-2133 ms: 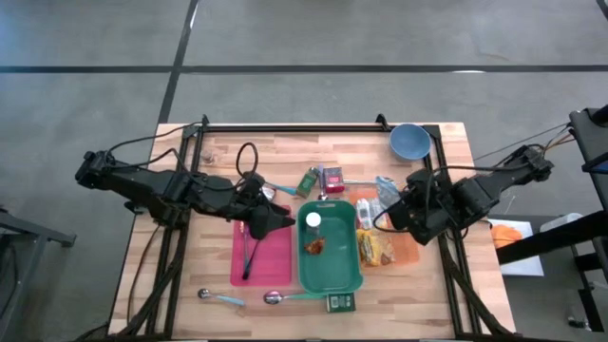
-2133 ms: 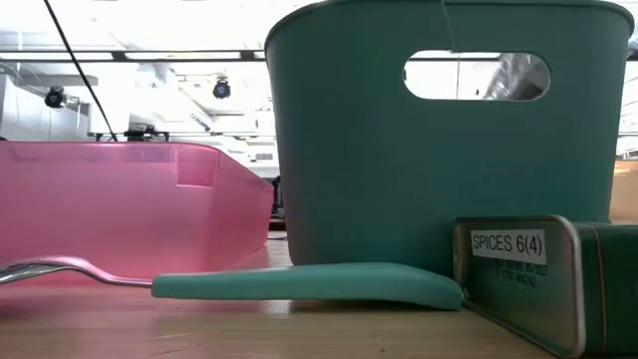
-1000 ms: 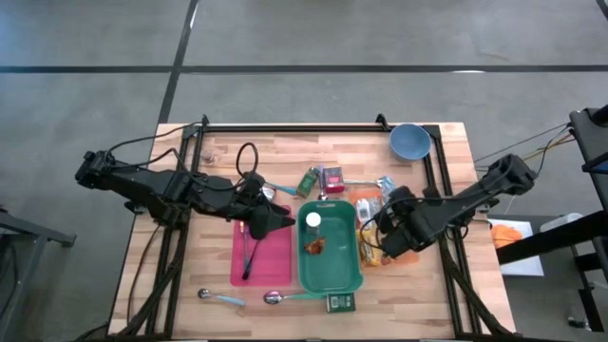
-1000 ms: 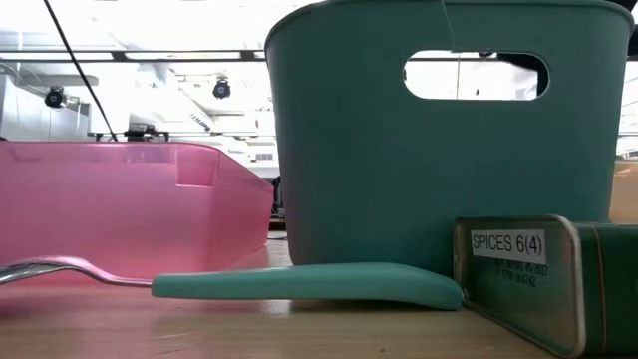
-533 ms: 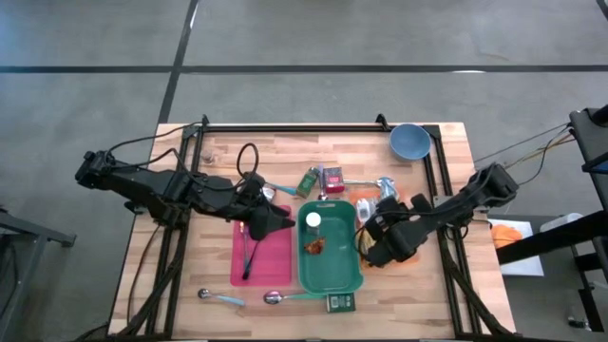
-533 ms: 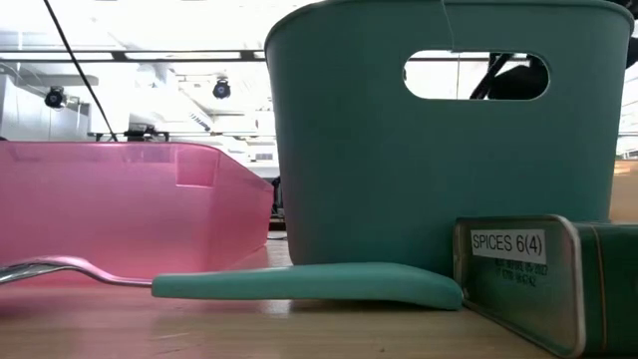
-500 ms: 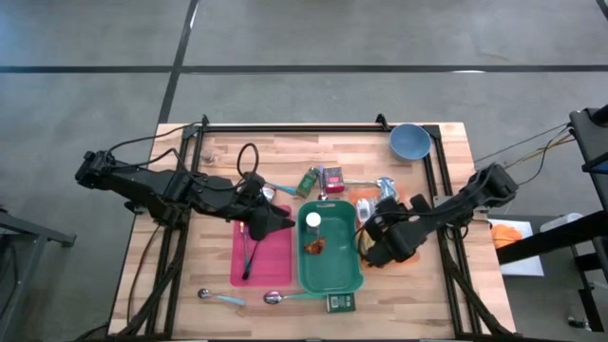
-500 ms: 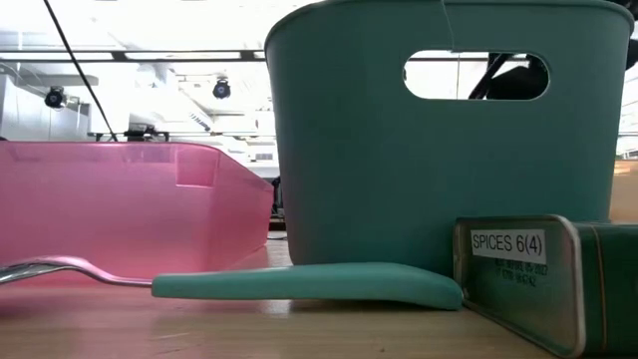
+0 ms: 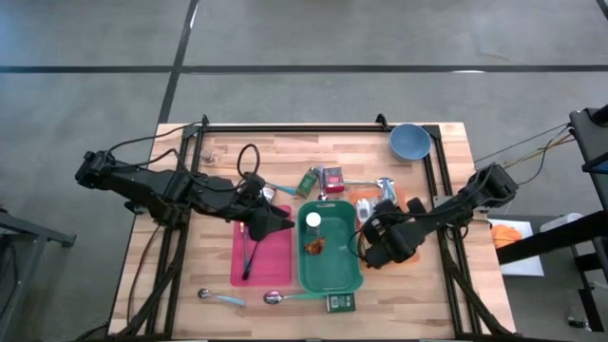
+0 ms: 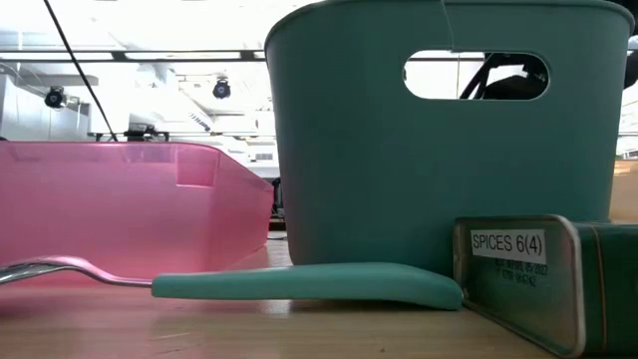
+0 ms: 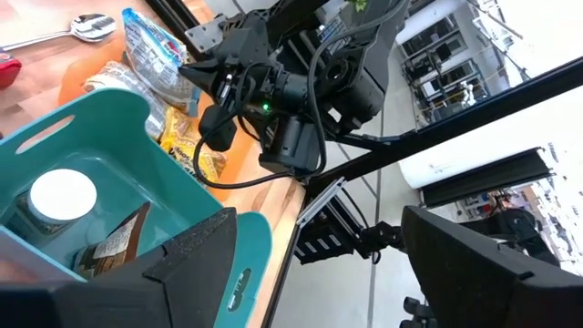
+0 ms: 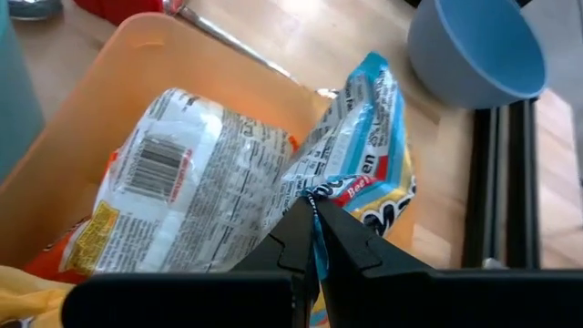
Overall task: Pick & Place Food Item
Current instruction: Put the blue noodle pack into the orange bin
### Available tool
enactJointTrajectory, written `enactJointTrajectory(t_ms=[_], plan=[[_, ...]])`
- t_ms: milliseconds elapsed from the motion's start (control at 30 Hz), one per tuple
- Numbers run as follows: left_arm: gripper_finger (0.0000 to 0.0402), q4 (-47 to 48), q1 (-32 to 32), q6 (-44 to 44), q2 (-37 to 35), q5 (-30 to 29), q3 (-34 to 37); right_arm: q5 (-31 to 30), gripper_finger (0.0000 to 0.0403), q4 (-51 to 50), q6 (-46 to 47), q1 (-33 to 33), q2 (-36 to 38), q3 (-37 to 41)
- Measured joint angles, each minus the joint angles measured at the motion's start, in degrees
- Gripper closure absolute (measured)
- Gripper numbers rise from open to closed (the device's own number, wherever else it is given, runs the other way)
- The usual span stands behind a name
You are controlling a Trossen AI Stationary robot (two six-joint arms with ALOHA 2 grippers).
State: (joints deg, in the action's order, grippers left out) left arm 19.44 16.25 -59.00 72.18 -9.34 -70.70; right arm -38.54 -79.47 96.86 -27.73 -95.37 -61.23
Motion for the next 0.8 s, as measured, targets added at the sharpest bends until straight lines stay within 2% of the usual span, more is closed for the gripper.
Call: enactJointTrajectory(t_ms=[167,400,800], plan=[[0.0091,0.07,0.17,0.0,0.0,0.02,0.0,2.26,0.0394,3.73,-1.27,-0.01,0.0,1.29],[0.0091,0.22,0.22,-0.02,0.0,0.2,0.0,3.2,0.0382,4.03,-6.28,-0.13,0.41,0.73],[0.0091,0.28,0.26,-0.02,0.0,0.43,0.0,3.15,0.0222,4.02,-6.89,-0.12,3.44,0.42]])
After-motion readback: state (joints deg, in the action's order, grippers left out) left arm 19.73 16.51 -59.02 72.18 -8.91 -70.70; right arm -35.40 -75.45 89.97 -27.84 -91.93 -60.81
